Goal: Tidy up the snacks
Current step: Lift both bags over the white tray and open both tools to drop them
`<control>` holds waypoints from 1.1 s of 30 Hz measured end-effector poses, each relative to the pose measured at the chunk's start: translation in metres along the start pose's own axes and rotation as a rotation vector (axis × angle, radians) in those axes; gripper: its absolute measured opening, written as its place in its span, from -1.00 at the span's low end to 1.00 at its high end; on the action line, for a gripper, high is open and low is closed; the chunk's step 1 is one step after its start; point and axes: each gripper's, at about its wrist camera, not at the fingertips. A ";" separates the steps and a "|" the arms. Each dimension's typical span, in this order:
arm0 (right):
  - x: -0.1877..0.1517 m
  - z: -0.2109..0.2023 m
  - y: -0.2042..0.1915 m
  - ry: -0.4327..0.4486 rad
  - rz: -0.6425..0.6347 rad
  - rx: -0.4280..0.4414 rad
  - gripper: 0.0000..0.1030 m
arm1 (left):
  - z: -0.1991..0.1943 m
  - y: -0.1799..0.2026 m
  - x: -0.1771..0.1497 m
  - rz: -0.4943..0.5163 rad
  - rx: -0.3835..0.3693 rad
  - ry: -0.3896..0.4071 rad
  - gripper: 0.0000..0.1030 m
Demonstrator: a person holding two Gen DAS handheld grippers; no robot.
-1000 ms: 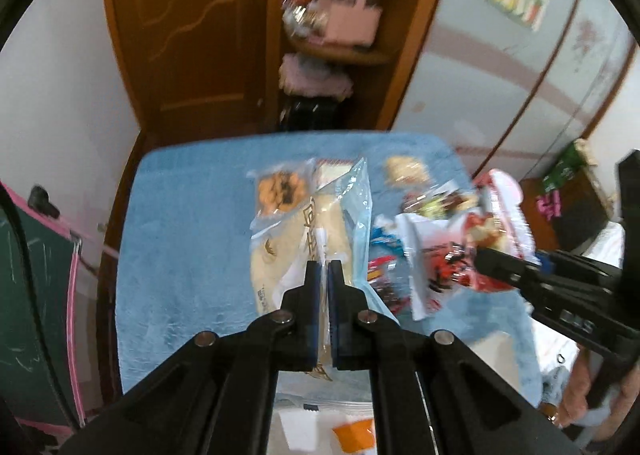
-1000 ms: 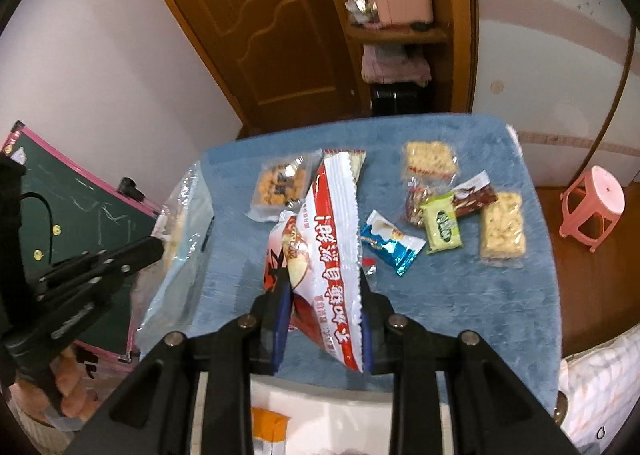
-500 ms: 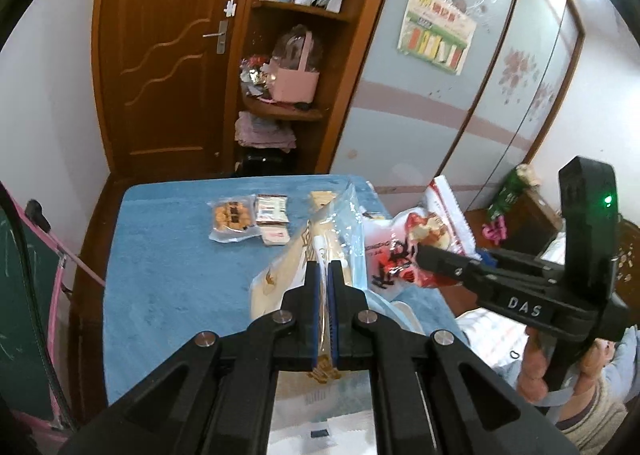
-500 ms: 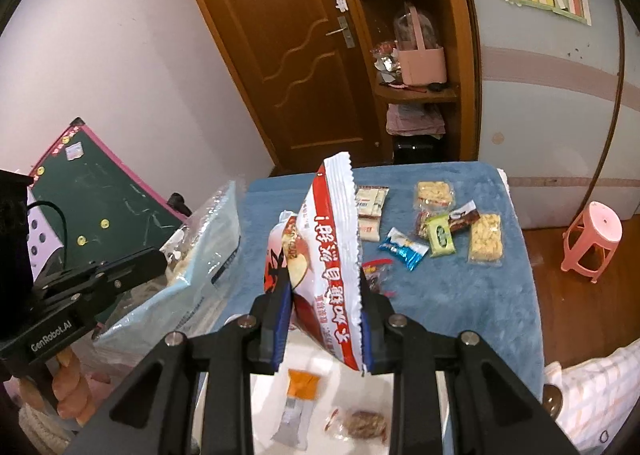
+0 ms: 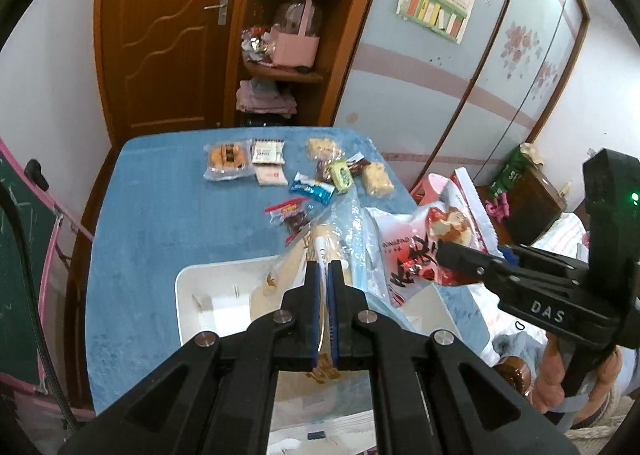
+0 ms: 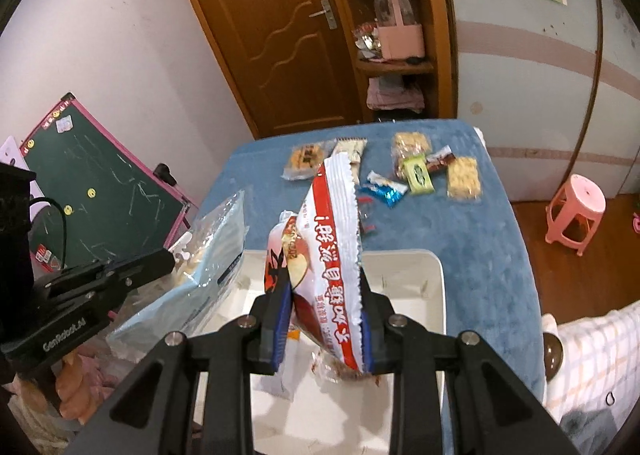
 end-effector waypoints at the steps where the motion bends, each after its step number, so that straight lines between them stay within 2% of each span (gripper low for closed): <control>1: -0.003 0.002 0.001 -0.010 0.002 -0.002 -0.44 | 0.003 0.001 -0.002 0.001 0.009 -0.004 -0.97; 8: -0.021 0.024 0.001 -0.082 0.003 -0.029 -0.43 | 0.023 0.006 -0.014 0.008 0.085 -0.024 -0.97; 12: -0.026 0.032 0.000 -0.113 0.002 -0.043 -0.42 | 0.031 0.003 -0.016 -0.008 0.099 -0.045 -0.96; 21: -0.032 0.041 -0.005 -0.146 -0.008 -0.076 -0.38 | 0.044 0.003 -0.021 -0.023 0.148 -0.080 -0.94; 25: -0.032 0.040 -0.004 -0.147 -0.001 -0.063 -0.34 | 0.049 0.004 -0.021 -0.022 0.187 -0.089 -0.86; 27: -0.032 0.039 -0.004 -0.142 -0.001 -0.061 -0.17 | 0.048 0.006 -0.021 -0.012 0.213 -0.084 -0.51; 29: -0.032 0.037 -0.004 -0.127 0.003 -0.061 -0.01 | 0.046 0.008 -0.020 -0.010 0.231 -0.072 0.25; 31: -0.032 0.036 -0.004 -0.119 0.000 -0.055 0.00 | 0.043 0.010 -0.021 -0.007 0.235 -0.052 0.53; 33: -0.031 0.037 -0.005 -0.117 -0.002 -0.048 0.01 | 0.040 0.011 -0.021 -0.001 0.231 -0.038 0.54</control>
Point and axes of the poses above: each gripper's, at about its wrist camera, not at the fingertips, and z roughly the way its jaws point, y to its right, x to its top, and after that the axes turned 12 degrees about -y, right-handed
